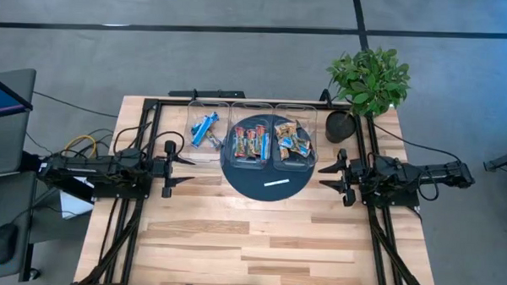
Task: Pick and place Granola Bars by type
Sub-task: Return to Home Position
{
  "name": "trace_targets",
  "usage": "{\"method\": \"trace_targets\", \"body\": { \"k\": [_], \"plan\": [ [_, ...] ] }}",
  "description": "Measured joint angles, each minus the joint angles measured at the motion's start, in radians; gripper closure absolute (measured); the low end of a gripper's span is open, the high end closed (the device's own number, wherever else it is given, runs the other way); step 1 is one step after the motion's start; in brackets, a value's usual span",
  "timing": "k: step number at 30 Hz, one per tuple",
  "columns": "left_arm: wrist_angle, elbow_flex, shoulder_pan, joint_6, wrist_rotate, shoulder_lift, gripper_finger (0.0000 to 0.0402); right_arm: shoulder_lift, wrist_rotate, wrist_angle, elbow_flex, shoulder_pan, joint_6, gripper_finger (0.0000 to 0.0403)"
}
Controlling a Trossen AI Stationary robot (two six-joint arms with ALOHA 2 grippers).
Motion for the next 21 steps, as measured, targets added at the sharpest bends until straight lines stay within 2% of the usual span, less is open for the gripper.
{"method": "trace_targets", "body": {
  "k": [21],
  "plan": [
    [0.0, 0.0, 0.0, 0.004, 0.0, 0.0, 0.0203, 0.0, 0.0, 0.0, 0.0, 0.0, 0.0, 0.0238]
  ]
}}
